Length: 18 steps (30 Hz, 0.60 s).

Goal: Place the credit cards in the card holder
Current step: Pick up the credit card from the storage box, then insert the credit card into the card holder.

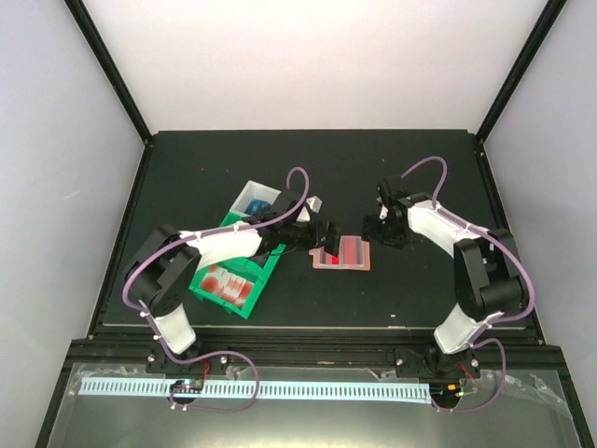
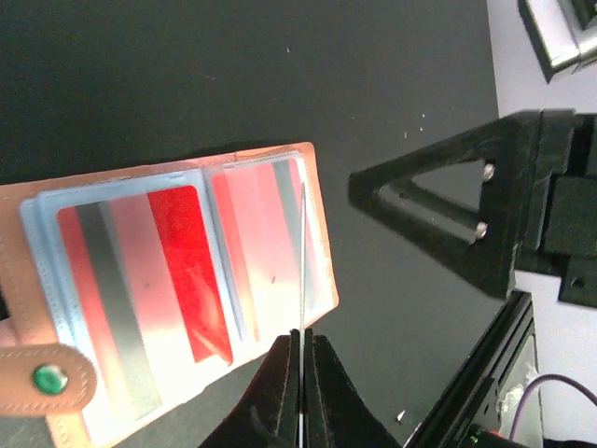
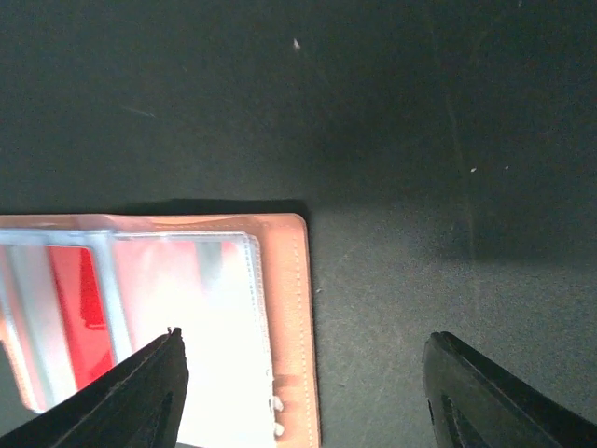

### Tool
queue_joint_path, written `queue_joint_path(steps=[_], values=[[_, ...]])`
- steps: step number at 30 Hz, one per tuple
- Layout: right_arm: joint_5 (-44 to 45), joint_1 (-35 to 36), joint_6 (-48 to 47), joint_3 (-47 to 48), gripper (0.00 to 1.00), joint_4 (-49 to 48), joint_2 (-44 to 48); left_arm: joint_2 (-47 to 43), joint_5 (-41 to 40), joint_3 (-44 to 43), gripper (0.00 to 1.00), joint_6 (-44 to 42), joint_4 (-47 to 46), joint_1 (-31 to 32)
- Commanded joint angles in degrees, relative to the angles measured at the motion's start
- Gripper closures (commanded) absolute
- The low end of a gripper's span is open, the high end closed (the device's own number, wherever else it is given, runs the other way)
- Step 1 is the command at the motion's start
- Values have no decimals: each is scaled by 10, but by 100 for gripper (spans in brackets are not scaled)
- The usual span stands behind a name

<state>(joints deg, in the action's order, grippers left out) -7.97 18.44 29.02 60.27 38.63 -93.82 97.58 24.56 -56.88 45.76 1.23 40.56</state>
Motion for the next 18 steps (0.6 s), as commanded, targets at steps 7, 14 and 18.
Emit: queue_joint_path(steps=[7,14,18], values=[[-17,28,-56,12,34,23,-47,37,-99,-13,98,75,-62,31],[-3,48,-46,-3,42,40,-46,59,-95,5,98,103,-95,39],[13,53,-41,-13,44,44,-48,65,-102,15,99,107,-106,47]])
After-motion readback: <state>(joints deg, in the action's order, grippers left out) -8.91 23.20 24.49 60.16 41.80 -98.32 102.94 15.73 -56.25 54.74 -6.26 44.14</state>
